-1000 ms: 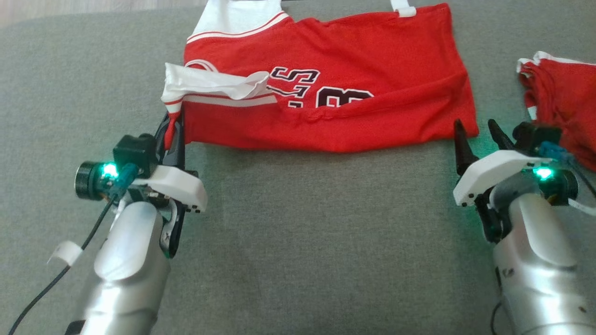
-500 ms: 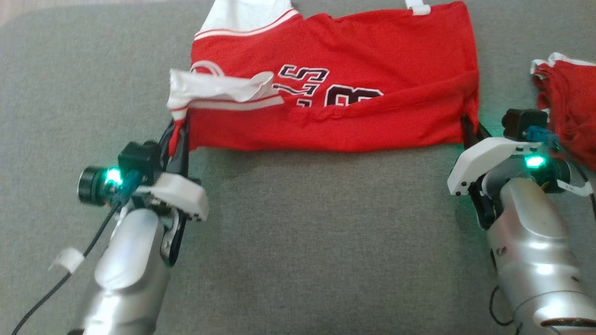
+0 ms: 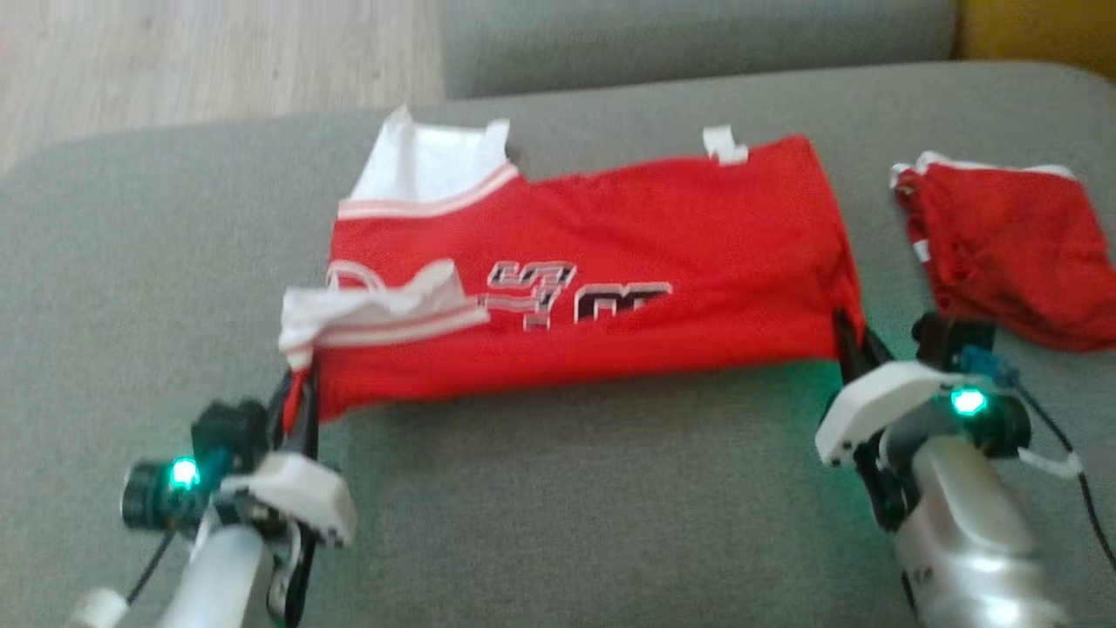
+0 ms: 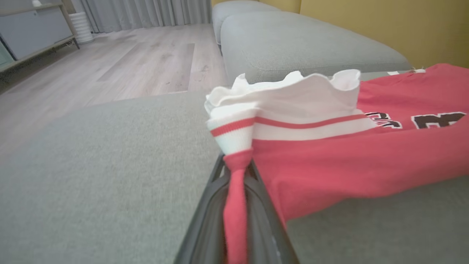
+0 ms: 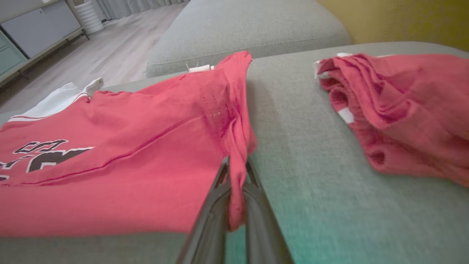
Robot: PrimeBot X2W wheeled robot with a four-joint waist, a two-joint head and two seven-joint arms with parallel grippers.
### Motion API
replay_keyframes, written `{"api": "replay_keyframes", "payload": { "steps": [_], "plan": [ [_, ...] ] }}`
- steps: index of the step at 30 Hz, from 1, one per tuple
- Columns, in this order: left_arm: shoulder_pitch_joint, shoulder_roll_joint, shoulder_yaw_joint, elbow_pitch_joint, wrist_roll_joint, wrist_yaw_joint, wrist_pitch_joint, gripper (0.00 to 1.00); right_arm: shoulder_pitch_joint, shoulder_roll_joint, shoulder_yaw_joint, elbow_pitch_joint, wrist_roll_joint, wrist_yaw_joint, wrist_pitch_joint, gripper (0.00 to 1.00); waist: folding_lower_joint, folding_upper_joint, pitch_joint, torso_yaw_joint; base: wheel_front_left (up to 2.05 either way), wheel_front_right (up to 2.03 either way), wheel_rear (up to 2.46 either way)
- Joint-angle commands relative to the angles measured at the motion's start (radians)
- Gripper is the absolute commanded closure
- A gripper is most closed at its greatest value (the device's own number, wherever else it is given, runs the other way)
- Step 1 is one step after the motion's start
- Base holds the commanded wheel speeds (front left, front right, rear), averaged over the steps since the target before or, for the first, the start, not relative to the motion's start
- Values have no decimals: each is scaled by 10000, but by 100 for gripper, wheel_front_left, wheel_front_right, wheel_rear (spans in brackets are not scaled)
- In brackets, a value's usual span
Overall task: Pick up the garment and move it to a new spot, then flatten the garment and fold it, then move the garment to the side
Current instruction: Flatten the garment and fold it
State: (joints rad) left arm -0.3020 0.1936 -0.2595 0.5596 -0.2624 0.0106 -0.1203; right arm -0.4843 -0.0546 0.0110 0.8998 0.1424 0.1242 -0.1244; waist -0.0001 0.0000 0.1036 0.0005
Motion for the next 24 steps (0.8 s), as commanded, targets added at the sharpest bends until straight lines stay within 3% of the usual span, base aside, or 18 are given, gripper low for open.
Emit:
{"api": "replay_keyframes", "payload": {
  "steps": [1,14,15,16,17,18,19,24],
  "plan": [
    [152,409,445,-527,-136,162,120,100,217,43,267,-618,78,65,161,100,1,0,-508,-222,0,0,0],
    [2433,485,115,-2898,-439,451,1527,100,3006,43,-41,-4262,193,65,2289,100,1,0,-1244,-300,0,0,0],
    [2458,453,91,-2957,-455,467,1547,100,3135,43,-91,-4467,182,65,2398,64,1,0,-1242,-297,0,0,0],
    [2468,428,63,-2990,-460,481,1563,94,3243,43,-131,-4662,201,65,2503,0,1,0,-1227,-295,0,0,0],
    [2467,419,32,-2996,-449,493,1580,52,3323,43,-125,-4872,247,65,2562,0,1,0,-1204,-294,0,0,0],
    [2467,419,32,-2996,-449,493,1580,52,3323,43,-125,-4872,247,65,2562,0,1,0,-1204,-294,0,0,0],
    [2451,417,14,-2992,-435,511,1581,2,3371,43,-120,-5093,289,65,2578,0,1,0,-1175,-301,0,0,0],
    [2119,394,204,-3079,-505,681,1268,0,3184,43,-366,-6306,294,65,2313,0,1,0,-815,-391,0,0,0]
  ]
}}
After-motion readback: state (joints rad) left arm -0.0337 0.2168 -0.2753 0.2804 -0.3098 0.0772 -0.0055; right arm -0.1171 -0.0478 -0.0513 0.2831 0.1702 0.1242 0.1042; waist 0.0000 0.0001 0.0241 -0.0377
